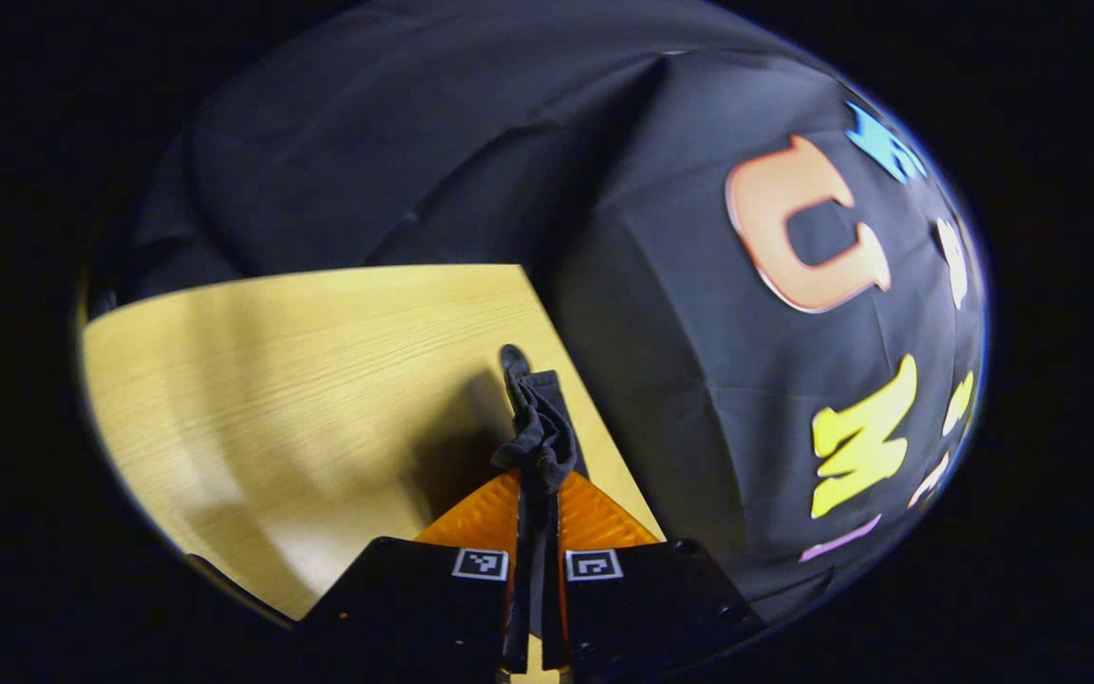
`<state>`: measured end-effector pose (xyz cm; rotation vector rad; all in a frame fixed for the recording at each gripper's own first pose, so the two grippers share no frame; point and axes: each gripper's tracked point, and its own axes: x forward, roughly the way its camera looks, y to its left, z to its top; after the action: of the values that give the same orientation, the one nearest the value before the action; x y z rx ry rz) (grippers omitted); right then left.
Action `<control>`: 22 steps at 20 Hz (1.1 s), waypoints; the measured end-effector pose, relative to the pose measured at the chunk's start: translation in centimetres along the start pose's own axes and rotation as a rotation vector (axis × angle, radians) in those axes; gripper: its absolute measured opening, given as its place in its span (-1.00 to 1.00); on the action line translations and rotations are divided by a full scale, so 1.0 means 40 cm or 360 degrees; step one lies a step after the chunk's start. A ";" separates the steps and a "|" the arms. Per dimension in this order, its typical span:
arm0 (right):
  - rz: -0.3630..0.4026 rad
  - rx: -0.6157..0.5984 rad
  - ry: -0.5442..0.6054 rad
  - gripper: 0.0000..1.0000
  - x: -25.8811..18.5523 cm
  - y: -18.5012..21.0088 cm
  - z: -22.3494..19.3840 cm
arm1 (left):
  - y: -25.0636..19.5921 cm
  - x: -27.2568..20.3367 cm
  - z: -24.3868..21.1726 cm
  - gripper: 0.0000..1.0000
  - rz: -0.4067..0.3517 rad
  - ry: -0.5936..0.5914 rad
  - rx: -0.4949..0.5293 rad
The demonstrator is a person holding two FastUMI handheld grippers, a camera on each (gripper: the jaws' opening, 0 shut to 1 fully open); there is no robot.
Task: Grasp the waist and the cuffs of the jeans and fold them to make the two legs overlap; first hold the waist and fold one-third of the jeans toward the cuffs, then hold the cuffs and fold the remaining one-third in the same direction to finish folding.
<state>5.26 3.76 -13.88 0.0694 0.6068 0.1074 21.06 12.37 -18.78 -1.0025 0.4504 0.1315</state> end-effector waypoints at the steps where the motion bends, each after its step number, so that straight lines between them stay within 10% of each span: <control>1: 0.0012 -0.0027 -0.0026 0.97 -0.009 0.004 0.003 | -0.055 -0.013 0.002 -0.84 -0.0033 -0.0017 0.0088; 13: -0.0088 -0.0018 -0.0146 0.98 -0.146 -0.162 -0.007 | -0.638 -0.044 -0.409 -0.85 -0.0473 0.0039 0.0906; 22: -0.0336 0.0116 -0.0029 0.87 -0.201 -0.403 -0.102 | -0.587 0.053 -0.879 -0.85 -0.0480 0.0370 0.1324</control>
<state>-2.36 -13.08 -14.24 0.0765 0.5963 -0.1199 19.53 -29.90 -17.28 -0.2523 0.4966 -0.4228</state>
